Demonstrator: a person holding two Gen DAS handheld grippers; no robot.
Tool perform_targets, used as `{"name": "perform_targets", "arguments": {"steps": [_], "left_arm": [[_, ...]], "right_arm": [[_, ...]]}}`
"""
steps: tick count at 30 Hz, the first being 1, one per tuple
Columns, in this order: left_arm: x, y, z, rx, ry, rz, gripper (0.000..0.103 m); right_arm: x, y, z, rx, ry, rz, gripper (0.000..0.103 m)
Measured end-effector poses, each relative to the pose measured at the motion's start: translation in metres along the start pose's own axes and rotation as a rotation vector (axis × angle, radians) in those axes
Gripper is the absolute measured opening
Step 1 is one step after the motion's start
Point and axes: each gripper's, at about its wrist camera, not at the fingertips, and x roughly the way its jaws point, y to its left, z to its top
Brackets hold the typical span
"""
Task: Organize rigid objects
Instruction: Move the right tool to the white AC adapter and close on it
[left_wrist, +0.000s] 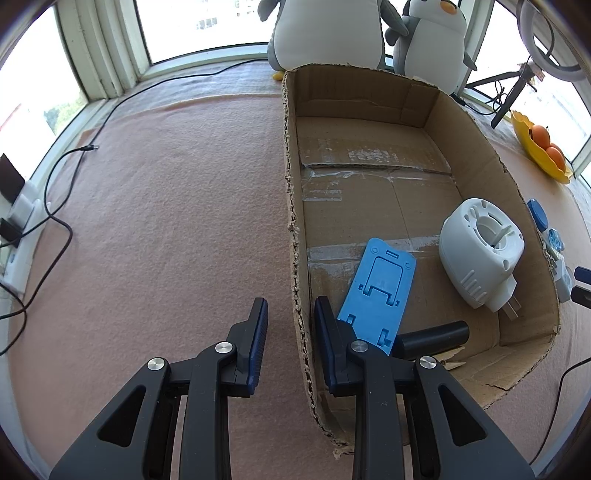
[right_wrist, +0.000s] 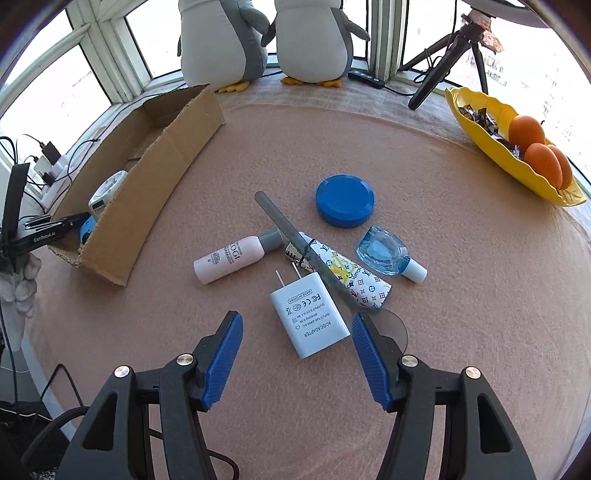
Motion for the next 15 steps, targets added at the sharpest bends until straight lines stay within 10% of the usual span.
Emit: {"name": "perform_targets", "arguments": {"steps": [15], "left_arm": [[0.000, 0.002, -0.001, -0.010, -0.002, -0.006, 0.025]], "right_arm": [[0.025, 0.014, 0.003, -0.021, 0.091, -0.017, 0.038]]}}
